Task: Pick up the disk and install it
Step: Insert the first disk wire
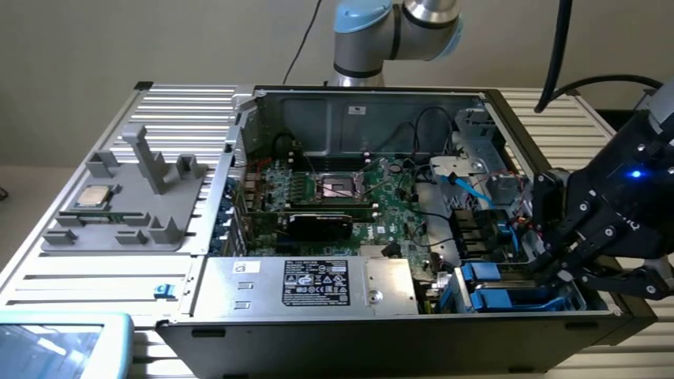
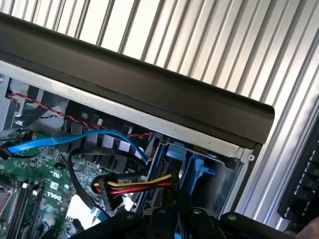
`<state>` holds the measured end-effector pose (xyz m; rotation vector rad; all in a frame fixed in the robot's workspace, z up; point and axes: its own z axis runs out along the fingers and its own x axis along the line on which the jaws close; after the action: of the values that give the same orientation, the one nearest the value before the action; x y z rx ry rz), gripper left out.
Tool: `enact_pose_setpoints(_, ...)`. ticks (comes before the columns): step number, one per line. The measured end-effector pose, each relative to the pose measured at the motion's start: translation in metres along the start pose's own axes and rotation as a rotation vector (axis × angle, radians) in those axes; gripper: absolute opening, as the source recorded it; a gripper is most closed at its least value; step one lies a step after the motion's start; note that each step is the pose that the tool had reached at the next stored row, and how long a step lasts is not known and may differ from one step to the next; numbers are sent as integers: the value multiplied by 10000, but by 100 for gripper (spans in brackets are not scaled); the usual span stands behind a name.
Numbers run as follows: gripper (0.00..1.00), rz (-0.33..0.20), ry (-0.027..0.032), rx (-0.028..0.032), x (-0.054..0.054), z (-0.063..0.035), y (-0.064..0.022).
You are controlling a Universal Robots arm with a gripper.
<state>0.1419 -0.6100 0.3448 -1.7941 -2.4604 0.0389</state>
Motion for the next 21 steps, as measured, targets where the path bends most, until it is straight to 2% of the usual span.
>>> enact_pose_setpoints(4, 16, 211, 13, -12, 11, 0, -19)
enact_pose_setpoints(17, 16, 223, 9, -12, 19, 1, -15)
enact_pose_setpoints(21, 16, 236, -54, 6, 47, 2, -6)
